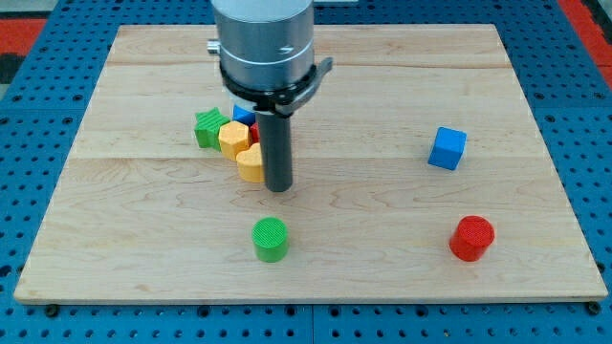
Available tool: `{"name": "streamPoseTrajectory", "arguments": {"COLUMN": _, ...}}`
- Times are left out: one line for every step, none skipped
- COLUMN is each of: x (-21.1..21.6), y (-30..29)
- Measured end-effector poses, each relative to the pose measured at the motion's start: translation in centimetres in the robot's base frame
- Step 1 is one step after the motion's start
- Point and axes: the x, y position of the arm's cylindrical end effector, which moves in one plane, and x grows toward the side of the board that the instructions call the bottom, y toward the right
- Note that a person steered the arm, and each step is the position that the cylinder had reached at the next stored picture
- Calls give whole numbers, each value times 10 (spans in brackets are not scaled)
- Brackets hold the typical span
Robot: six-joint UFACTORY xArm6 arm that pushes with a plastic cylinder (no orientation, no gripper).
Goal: Push the green circle into the yellow blocks
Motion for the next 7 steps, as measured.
{"name": "streamPoseTrajectory", "arguments": {"x": -9, "y": -35}}
{"name": "streamPoseTrajectory", "arguments": {"x": 6, "y": -36}}
{"name": "streamPoseTrajectory", "arguments": {"x": 44, "y": 0}}
{"name": "streamPoseTrajectory", "arguments": {"x": 56, "y": 77}}
{"name": "streamPoseTrajectory", "arguments": {"x": 74, "y": 89}}
{"name": "streamPoseTrajectory", "arguments": {"x": 104, "y": 76}}
{"name": "streamPoseTrajectory", "arguments": {"x": 102, "y": 20}}
